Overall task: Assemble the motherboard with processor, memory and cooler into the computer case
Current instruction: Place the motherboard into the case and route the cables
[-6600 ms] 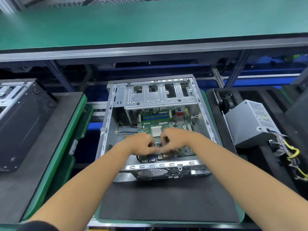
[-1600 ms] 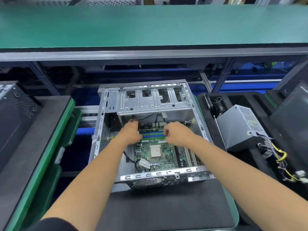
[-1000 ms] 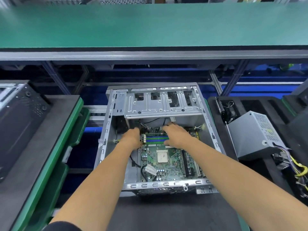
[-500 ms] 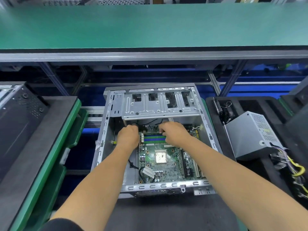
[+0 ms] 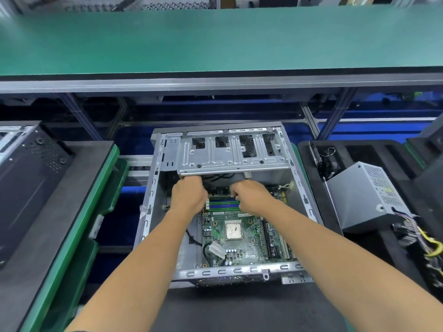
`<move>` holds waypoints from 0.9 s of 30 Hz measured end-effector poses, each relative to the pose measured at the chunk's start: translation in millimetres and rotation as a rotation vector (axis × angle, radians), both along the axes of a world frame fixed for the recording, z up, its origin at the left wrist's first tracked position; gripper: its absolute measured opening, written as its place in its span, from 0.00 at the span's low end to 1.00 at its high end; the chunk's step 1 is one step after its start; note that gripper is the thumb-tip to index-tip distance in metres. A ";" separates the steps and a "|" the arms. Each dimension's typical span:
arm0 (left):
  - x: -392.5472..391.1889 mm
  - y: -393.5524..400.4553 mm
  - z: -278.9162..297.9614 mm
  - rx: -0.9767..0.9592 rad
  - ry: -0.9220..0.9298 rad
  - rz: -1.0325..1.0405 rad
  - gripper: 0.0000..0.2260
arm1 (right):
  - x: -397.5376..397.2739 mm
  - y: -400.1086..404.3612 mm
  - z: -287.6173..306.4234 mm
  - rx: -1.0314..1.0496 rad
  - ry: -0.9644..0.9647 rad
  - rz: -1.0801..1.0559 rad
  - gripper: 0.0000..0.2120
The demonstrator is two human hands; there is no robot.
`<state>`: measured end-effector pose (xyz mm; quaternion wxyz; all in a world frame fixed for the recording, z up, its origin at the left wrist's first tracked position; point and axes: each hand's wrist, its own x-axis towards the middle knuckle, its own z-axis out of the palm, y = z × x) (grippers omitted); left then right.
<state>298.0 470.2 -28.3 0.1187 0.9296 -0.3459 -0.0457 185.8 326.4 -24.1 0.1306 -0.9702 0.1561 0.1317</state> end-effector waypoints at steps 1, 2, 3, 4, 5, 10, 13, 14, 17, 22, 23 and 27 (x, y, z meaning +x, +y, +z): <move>-1.1 -0.7 -0.4 0.006 0.061 -0.043 0.06 | 0.2 0.7 -0.8 0.003 0.006 -0.006 0.12; -2.4 -1.6 -0.7 0.025 0.127 -0.087 0.02 | 0.4 1.2 -1.5 0.007 0.010 -0.013 0.12; -3.1 -2.7 -1.2 0.050 0.194 -0.113 0.05 | 0.1 1.8 -1.9 0.011 0.013 -0.020 0.12; -3.1 -3.1 -1.8 0.074 0.242 -0.126 0.10 | -0.1 2.3 -2.2 0.014 0.013 -0.024 0.12; -2.2 -2.9 -1.8 0.099 0.251 -0.119 0.11 | -0.6 2.8 -2.4 0.017 0.010 -0.027 0.12; 0.2 4.3 4.2 0.420 0.109 -0.114 0.11 | -4.5 2.7 1.7 0.065 0.004 -0.080 0.14; -0.5 4.1 4.4 0.357 0.176 -0.169 0.13 | -6.9 1.3 5.1 0.088 0.006 -0.138 0.14; -1.8 2.3 6.0 0.289 0.185 -0.223 0.15 | -7.5 0.9 6.6 0.077 0.012 -0.137 0.14; -8.8 -4.2 16.1 0.064 0.160 -0.421 0.21 | -11.9 -0.3 11.2 0.002 0.054 -0.106 0.14; -30.0 -8.1 21.3 0.091 0.110 -0.727 0.06 | -23.9 3.1 18.1 -0.075 0.057 -0.033 0.19; -35.3 -9.0 19.8 0.168 0.145 -0.752 0.10 | -26.5 4.2 19.6 -0.084 0.025 -0.023 0.19; -53.3 -16.4 12.3 0.459 0.208 -0.782 0.34 | -38.0 10.9 28.6 -0.004 -0.014 -0.015 0.09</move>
